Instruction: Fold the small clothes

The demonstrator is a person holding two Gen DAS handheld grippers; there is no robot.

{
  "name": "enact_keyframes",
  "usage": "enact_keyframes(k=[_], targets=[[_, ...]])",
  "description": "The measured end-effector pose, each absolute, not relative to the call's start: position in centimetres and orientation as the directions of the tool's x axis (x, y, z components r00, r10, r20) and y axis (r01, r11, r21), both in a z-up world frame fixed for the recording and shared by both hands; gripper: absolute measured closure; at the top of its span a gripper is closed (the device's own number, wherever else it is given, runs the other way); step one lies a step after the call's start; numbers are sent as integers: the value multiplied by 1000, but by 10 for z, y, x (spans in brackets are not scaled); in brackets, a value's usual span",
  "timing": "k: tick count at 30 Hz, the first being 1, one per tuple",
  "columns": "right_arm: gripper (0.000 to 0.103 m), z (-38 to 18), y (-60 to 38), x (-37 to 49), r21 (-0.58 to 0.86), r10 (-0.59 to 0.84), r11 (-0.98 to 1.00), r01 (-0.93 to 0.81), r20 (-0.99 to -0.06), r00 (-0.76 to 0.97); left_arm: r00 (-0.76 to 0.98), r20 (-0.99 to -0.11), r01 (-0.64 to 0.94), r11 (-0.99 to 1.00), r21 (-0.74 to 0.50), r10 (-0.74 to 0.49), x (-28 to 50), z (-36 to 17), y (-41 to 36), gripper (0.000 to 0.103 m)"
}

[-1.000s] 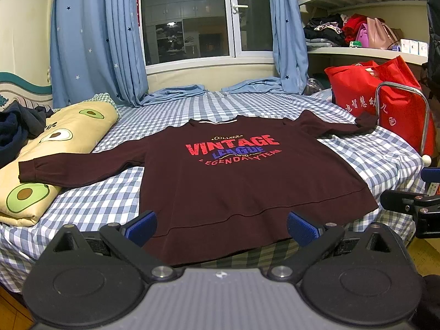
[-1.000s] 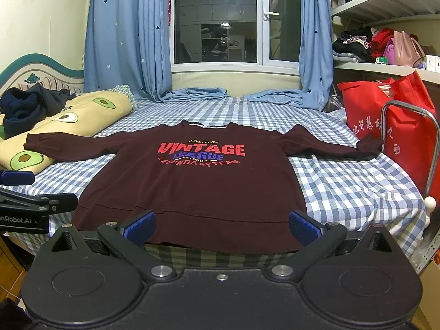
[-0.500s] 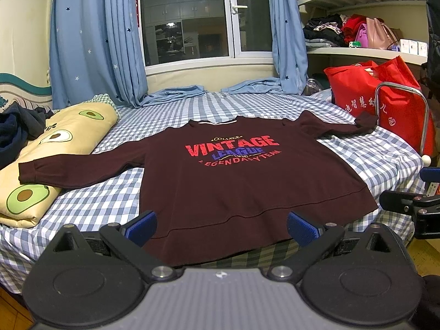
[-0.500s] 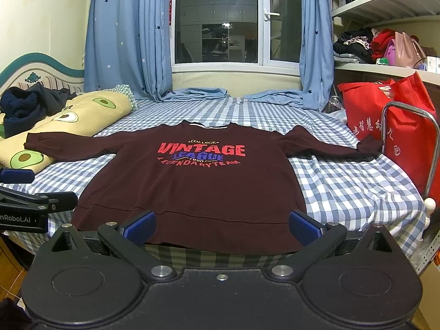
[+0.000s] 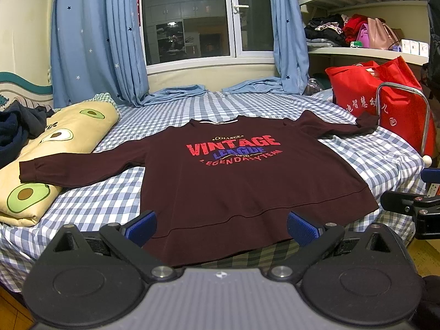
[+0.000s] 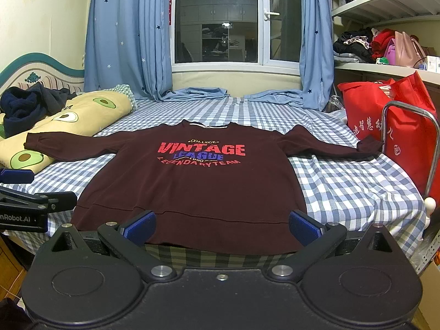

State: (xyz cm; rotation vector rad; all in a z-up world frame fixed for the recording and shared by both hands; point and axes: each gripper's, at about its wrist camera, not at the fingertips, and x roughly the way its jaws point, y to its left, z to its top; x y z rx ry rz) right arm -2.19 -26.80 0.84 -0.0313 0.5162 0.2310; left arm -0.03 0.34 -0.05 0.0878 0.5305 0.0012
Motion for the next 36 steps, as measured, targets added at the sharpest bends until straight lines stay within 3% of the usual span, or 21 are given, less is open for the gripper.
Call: enact_keyframes(k=[13, 18, 23, 30, 36], targets=[[0, 16, -273, 2, 56, 251, 964, -259, -506, 825, 860, -510, 30, 998, 56, 3, 9, -6, 19, 1], [0, 14, -281, 47, -27, 150, 981, -191, -515, 844, 871, -492, 43, 998, 35, -21, 46, -5, 26, 1], [1, -1, -300, 102, -18, 113, 988, -152, -583, 805, 888, -457, 30, 988, 149, 42, 83, 2, 21, 1], [1, -8, -325, 160, -122, -10, 990, -71, -560, 828, 860, -509, 60, 985, 159, 30, 130, -3, 6, 1], [1, -10, -351, 201, -106, -35, 994, -30, -557, 830, 834, -551, 85, 984, 159, 17, 173, -4, -12, 1]])
